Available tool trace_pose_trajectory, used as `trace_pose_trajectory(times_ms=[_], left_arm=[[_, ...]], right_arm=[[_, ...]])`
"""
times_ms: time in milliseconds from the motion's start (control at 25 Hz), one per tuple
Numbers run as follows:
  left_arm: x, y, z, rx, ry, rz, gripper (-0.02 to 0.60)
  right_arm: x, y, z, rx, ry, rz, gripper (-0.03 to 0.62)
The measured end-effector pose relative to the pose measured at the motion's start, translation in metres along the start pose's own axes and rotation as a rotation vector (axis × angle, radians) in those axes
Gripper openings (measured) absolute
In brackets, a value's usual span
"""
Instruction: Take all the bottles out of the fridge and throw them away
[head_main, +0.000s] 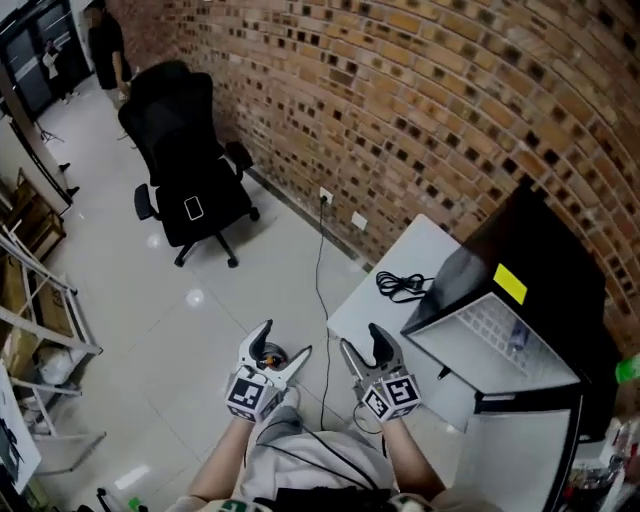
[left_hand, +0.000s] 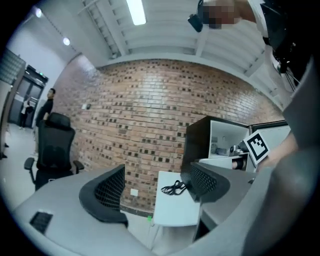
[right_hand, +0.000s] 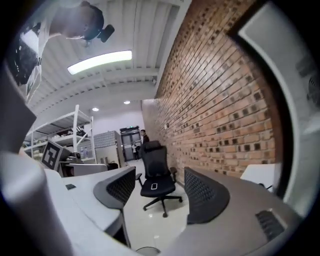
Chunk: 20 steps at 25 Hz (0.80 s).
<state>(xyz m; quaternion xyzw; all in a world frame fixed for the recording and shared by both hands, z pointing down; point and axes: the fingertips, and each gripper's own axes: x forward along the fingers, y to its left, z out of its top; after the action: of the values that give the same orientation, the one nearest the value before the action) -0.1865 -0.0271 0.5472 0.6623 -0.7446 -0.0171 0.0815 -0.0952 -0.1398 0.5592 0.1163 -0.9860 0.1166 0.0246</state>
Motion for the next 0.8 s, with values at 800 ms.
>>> trace_pose_trajectory(times_ms=[800], left_arm=[[0.131, -0.317, 0.092, 0.059, -0.11, -0.683, 0.402]], right_arm=[[-0.344, -0.13, 0.167, -0.264, -0.337, -0.761, 0.359]])
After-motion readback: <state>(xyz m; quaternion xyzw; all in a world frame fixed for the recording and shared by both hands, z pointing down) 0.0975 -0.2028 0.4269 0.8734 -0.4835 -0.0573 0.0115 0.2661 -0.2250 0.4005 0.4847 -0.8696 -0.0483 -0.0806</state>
